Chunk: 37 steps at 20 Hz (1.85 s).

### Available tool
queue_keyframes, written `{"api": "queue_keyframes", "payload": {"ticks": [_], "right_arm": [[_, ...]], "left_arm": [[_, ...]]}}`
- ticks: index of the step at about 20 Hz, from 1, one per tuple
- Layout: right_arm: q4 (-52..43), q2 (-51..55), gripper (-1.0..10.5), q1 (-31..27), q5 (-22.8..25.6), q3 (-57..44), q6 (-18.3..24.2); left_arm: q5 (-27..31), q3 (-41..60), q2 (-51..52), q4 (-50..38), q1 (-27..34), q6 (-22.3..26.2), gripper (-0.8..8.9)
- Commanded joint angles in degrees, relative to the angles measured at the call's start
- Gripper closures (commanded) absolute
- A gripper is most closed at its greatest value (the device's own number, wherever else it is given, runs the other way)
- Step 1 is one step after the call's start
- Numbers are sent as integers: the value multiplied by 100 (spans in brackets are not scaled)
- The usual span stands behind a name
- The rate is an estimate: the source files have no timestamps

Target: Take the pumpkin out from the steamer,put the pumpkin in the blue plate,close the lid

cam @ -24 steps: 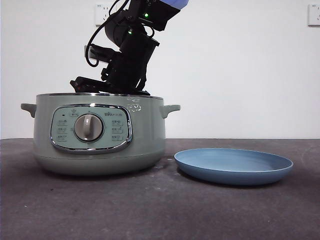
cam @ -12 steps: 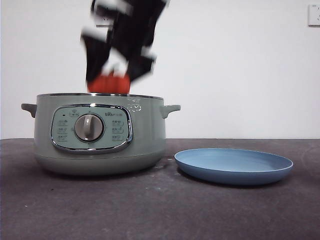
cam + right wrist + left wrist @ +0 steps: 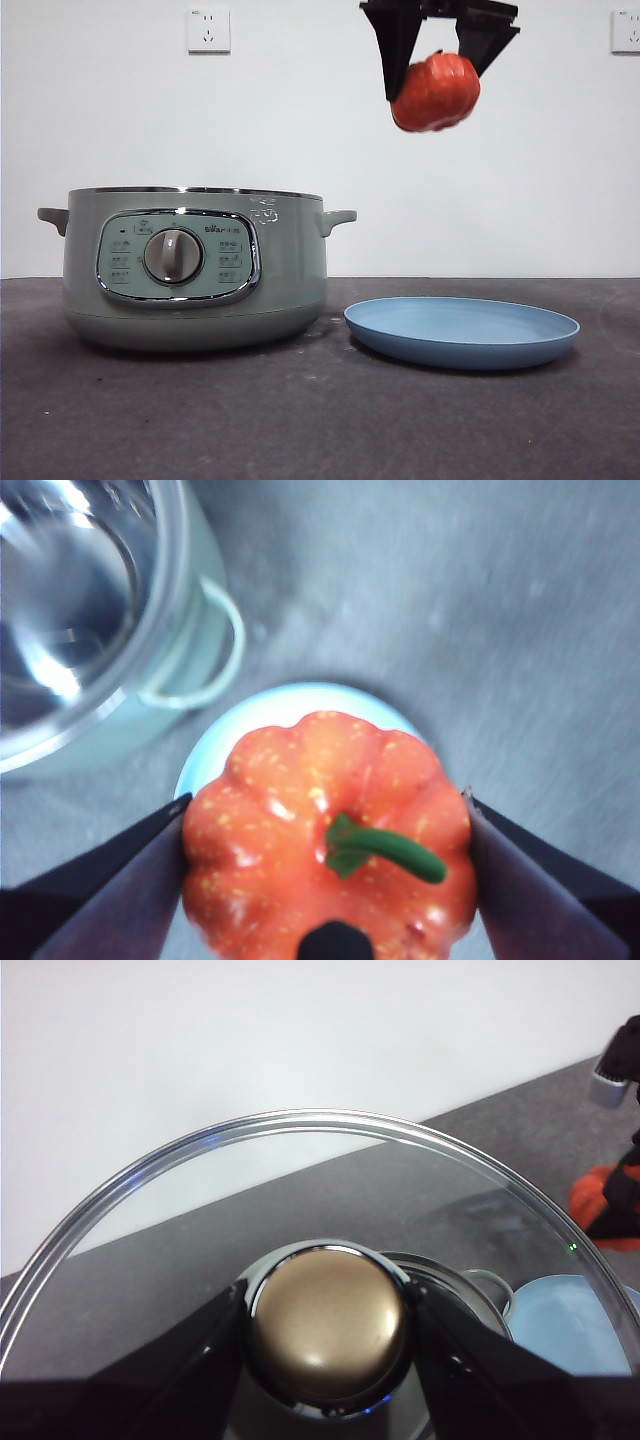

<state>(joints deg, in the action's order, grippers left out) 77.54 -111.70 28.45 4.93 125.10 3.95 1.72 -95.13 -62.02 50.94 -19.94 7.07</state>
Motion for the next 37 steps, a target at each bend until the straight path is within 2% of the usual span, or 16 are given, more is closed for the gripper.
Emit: {"api": "queue_keyframes", "payload": {"ticks": [1, 9, 14, 17, 19, 20, 23, 24, 31, 37], "right_arm": [[28, -24, 963, -66, 0, -428, -90], [-2024, -13, 963, -70, 9, -2577, -315], [-2730, -13, 963, -208, -46, -3679, -350], [-3130, -13, 963, -302, -356, -4186, -361], [-3185, -13, 961, -332, -350, -4343, -365], [-3147, -13, 906, -334, -350, -4358, -374], [-3053, -13, 457, -354, -306, -4358, -531], [-3053, -13, 393, -354, -304, -4358, -562], [-3049, 315, 393, -354, -308, -4356, -560], [-3029, 1526, 413, -354, -317, -4356, -669]], "left_arm": [[-66, -61, -44, -391, 7, 48, 822], [-61, -61, -518, -756, 13, 50, 823], [-70, -61, -627, -874, 15, 57, 823], [-131, -61, -651, -898, 13, 57, 823], [-271, -61, -654, -863, 13, 55, 822], [-315, -61, -654, -852, 13, 55, 823], [-367, -61, -656, -835, 13, 52, 822], [-369, -61, -656, -815, 13, 52, 823], [-372, -61, -656, -627, 13, 50, 823], [-474, -59, -894, -629, 13, 46, 823]]}}
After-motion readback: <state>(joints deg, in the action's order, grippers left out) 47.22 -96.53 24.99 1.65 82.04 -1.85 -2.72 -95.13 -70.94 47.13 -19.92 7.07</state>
